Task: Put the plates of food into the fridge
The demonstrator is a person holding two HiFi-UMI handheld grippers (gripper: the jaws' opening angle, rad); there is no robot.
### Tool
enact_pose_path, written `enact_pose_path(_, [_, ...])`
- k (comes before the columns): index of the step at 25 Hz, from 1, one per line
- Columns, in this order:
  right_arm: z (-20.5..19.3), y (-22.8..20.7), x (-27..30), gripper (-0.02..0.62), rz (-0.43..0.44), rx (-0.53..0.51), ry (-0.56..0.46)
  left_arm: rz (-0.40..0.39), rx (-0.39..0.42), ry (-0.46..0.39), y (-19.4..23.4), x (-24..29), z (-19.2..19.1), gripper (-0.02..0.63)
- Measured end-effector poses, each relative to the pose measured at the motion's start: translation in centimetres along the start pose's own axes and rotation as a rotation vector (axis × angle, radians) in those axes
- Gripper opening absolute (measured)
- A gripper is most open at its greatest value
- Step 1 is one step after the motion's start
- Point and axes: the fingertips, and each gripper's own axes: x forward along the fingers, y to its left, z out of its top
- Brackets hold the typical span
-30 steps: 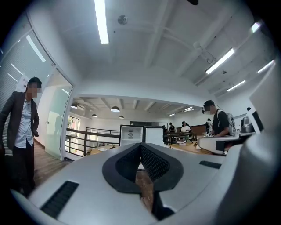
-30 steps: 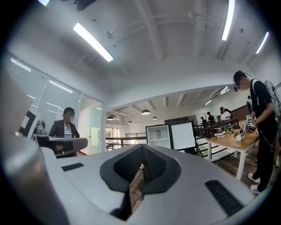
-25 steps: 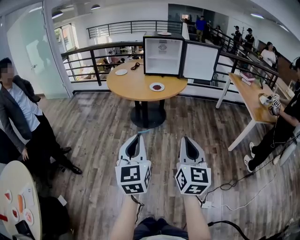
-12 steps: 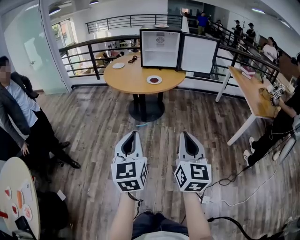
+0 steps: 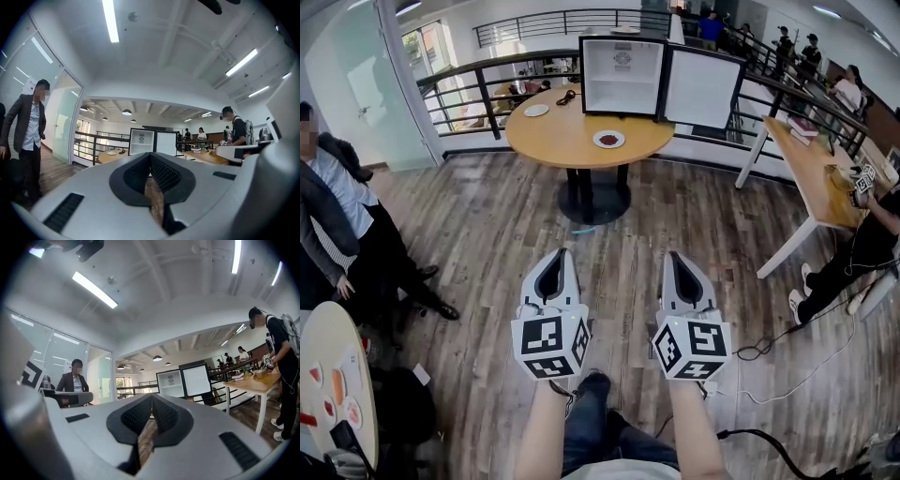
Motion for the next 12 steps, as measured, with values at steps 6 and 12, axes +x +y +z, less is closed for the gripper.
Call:
enact_pose_path(6, [-0.5,-0.9,2.3,0.012,-0.004,0.004,0.007,0.001,0.006,0.004,0.4,2.4,-0.4,0.006])
enact_pose_path(12, [-0.3,-1.7,6.2,0.012,-0.004,-0.005,0.002,0.0,0.006,0.004,1.5,6.6,-0.2,0.006])
